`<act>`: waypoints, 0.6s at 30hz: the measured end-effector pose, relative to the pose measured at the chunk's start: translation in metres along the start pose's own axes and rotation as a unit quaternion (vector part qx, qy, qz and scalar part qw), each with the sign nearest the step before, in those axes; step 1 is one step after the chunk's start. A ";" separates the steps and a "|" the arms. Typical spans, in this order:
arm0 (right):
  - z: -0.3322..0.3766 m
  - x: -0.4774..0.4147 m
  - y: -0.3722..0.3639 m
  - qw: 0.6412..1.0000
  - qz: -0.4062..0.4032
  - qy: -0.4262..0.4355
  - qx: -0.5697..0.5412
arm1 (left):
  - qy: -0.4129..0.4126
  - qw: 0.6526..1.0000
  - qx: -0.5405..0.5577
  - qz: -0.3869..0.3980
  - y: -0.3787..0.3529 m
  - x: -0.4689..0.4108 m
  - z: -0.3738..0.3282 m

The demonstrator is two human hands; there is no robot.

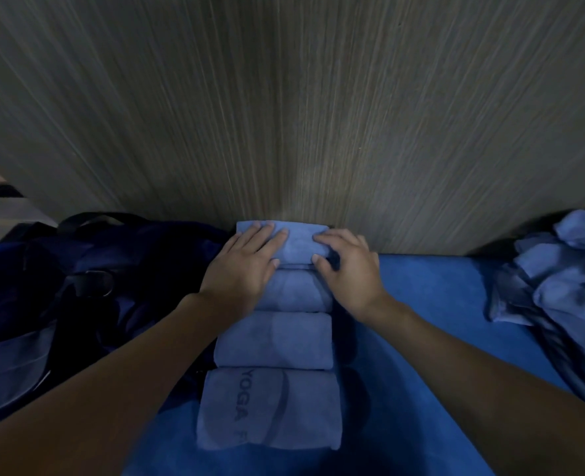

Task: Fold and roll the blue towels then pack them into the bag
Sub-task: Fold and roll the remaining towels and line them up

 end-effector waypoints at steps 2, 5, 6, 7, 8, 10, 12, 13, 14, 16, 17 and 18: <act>0.001 -0.002 0.000 1.000 0.010 -0.003 0.015 | 0.006 1.000 0.008 0.000 -0.002 -0.001 0.001; 0.000 -0.002 0.001 0.999 0.034 -0.010 0.039 | 0.008 1.000 0.004 0.020 -0.004 -0.002 0.003; 0.000 -0.002 0.001 0.998 0.043 -0.016 0.044 | 0.010 0.999 0.003 0.032 -0.005 -0.002 0.003; 0.000 -0.001 0.001 0.997 0.051 -0.022 0.048 | 0.014 0.999 0.001 0.042 -0.005 -0.002 0.003; 0.001 0.000 0.001 0.997 0.057 -0.027 0.050 | 0.018 0.999 -0.001 0.049 -0.005 -0.002 0.002; 0.005 -0.001 0.003 0.996 0.064 -0.037 0.045 | 0.017 0.998 -0.004 0.066 0.001 -0.004 0.000; 0.011 -0.004 0.010 0.997 0.063 -0.040 0.028 | 0.019 0.997 -0.001 0.077 0.009 -0.007 -0.001; 0.014 -0.006 0.014 0.997 0.058 -0.038 0.020 | 0.020 0.997 0.003 0.072 0.013 -0.009 -0.001; 0.018 -0.007 0.019 0.998 0.054 -0.036 0.015 | 0.021 0.998 0.004 0.065 0.019 -0.010 -0.004; 0.023 -0.005 0.031 0.998 0.045 -0.037 0.013 | 0.026 0.998 -0.007 0.058 0.030 -0.010 -0.012; 0.025 -0.004 0.035 0.998 0.041 -0.038 0.014 | 0.033 0.998 -0.015 0.058 0.032 -0.010 -0.014; 0.025 -0.003 0.041 0.998 0.036 -0.041 0.015 | 0.042 0.997 -0.023 0.055 0.036 -0.011 -0.018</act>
Point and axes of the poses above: each hand's wrist, its own x-axis away from the middle knuckle, its own y-axis out of the back of the hand, z = x × y, the point moved 2 cm from there along -x, towards the middle knuckle, and after that the axes turned 5 degrees about -x, right-handed, at the moved point
